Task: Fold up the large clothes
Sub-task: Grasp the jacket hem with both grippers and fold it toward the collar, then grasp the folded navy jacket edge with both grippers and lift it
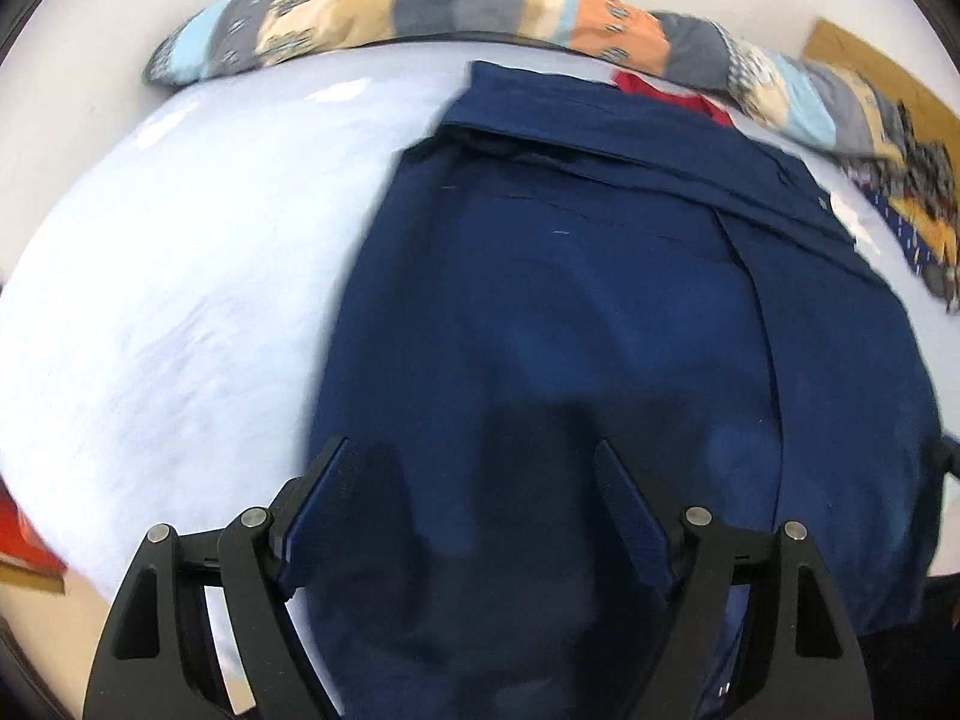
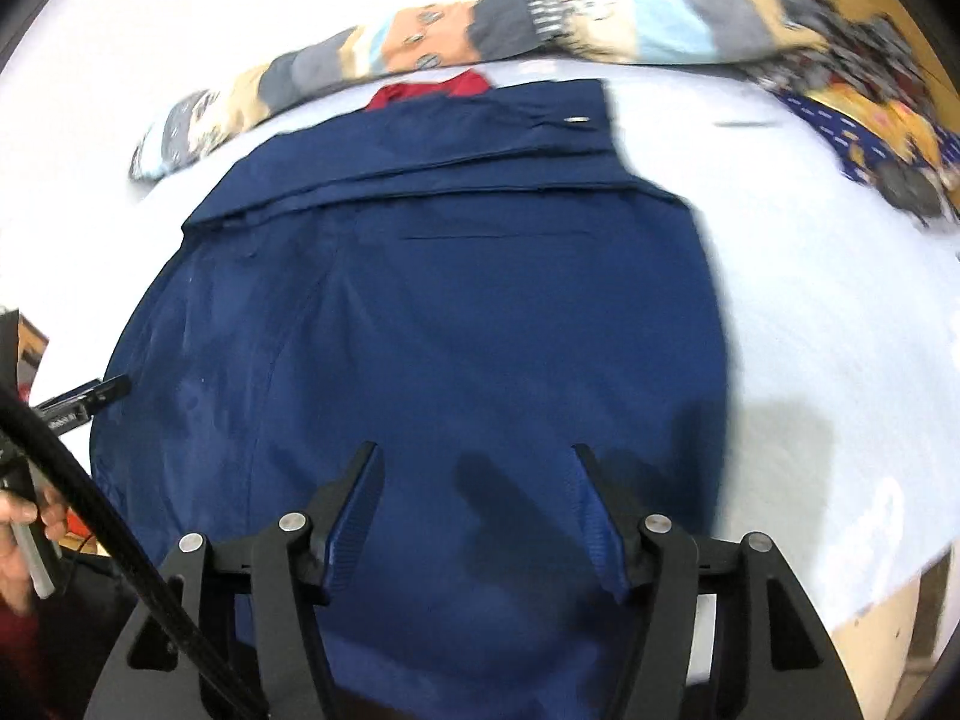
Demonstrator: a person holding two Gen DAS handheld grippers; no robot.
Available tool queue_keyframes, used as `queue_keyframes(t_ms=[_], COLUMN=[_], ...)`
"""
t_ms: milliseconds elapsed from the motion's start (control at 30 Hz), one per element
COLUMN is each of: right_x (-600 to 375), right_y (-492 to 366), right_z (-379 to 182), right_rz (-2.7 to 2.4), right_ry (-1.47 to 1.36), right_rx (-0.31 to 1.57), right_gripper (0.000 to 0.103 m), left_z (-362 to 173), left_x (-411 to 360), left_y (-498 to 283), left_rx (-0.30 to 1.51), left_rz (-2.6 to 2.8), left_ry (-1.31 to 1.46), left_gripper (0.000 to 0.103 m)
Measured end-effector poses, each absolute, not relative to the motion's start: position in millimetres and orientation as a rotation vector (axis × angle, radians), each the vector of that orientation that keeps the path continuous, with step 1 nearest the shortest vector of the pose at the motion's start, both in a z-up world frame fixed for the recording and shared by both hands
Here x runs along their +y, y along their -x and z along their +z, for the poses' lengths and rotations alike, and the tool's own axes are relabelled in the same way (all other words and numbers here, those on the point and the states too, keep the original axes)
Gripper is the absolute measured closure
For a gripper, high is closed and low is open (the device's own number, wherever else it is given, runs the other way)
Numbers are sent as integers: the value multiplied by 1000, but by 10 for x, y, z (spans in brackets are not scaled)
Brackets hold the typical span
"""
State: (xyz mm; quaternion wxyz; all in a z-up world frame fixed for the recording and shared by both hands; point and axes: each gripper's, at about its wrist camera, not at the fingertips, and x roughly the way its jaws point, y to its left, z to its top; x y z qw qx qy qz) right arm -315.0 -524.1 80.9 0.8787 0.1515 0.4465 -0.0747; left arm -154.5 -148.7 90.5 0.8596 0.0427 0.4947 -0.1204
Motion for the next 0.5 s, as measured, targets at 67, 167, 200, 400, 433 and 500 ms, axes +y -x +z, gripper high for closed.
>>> queue_keyframes(t_ms=[67,167,200,400,433,500], right_x=[-5343,-5501,-5554,-5774,-5795,-5832], right_y=[3396,3674,3751,3972,3966,3980], right_z=[804,724,693,508,479,432], right_rz=[-196,-274,-302,-348,-351,-336], right_ry=[-348,-441,-478,-668,-688,-745], right_rx=[922,921,917,922,931,927], right_gripper=[36,35,35,32,31,30], left_z=[909,855,829,640,620,570], left_x=[-1284,-1023,-947,-654,-644,-663], left_y=[1580,1635,1654,1673,1681,1702], left_rx=[1062,1117,1131,1231,1239,1259], left_rz=[-214,-186,-175,-174,-189,-220], left_ry=[-70,-35,-28,99,121,142], left_gripper=[22,22,22,22,22,24])
